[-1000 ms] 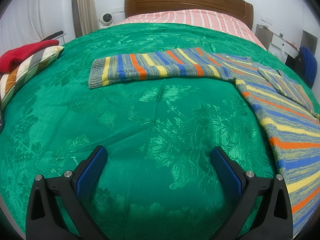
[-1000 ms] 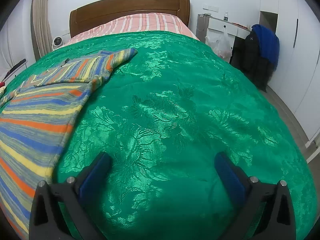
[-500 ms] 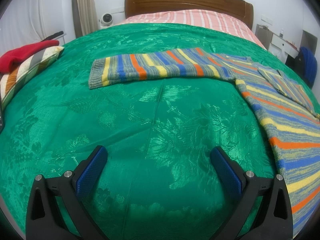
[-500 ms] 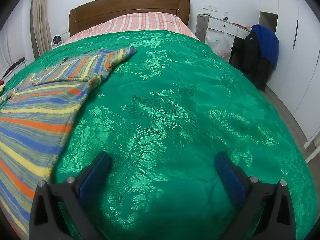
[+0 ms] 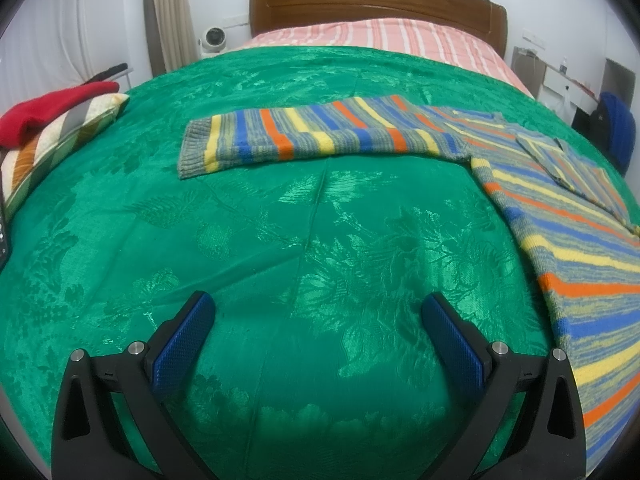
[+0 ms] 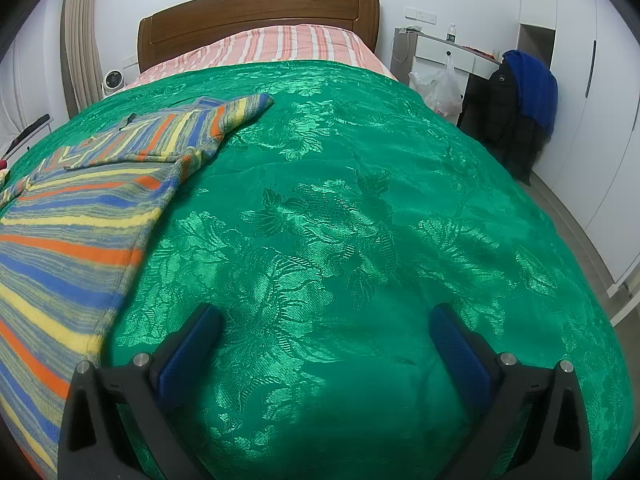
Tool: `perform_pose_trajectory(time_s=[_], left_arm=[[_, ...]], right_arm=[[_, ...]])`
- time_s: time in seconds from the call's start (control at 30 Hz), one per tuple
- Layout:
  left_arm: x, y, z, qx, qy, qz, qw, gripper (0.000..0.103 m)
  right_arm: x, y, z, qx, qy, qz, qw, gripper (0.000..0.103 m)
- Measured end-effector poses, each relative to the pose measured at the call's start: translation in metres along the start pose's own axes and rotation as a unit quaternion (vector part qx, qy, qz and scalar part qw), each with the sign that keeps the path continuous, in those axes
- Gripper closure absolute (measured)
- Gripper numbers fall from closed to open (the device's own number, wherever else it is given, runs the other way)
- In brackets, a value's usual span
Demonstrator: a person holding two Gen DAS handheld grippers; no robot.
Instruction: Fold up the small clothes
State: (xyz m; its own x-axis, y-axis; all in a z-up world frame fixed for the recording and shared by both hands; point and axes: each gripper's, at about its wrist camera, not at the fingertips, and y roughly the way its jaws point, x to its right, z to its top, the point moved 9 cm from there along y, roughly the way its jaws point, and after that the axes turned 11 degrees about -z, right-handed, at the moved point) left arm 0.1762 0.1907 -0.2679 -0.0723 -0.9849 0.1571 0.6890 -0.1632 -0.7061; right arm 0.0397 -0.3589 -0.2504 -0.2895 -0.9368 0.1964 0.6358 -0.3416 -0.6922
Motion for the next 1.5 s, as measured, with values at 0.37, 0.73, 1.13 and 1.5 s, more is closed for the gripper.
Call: perform_pose_trajectory(time_s=[0.37, 0.73, 1.13, 1.5], left_arm=[[-0.056, -0.052, 0.098, -0.005, -0.088, -0.092, 0.9918, 0.000], [-0.151, 0.064, 0.145, -0.114, -0.239, -0.110, 0.9579, 0.032], [-0.025, 0.032, 0.211, -0.070, -0.065, -0.111, 0.9892, 0.102], [0.247, 0.030, 0.211, -0.086, 0.121, -0.247, 0.9577, 0.101]], right_arm=[[-0.001, 0.001, 0.001, 0.000, 0.000, 0.000, 1.000, 0.000], [0.000, 0.000, 0.001, 0.002, -0.002, -0.005, 1.000, 0.000], [0.000, 0.000, -0.001, 0.005, -0.005, -0.010, 1.000, 0.000], [0.001, 0.000, -0.001, 0.005, -0.005, -0.010, 1.000, 0.000]])
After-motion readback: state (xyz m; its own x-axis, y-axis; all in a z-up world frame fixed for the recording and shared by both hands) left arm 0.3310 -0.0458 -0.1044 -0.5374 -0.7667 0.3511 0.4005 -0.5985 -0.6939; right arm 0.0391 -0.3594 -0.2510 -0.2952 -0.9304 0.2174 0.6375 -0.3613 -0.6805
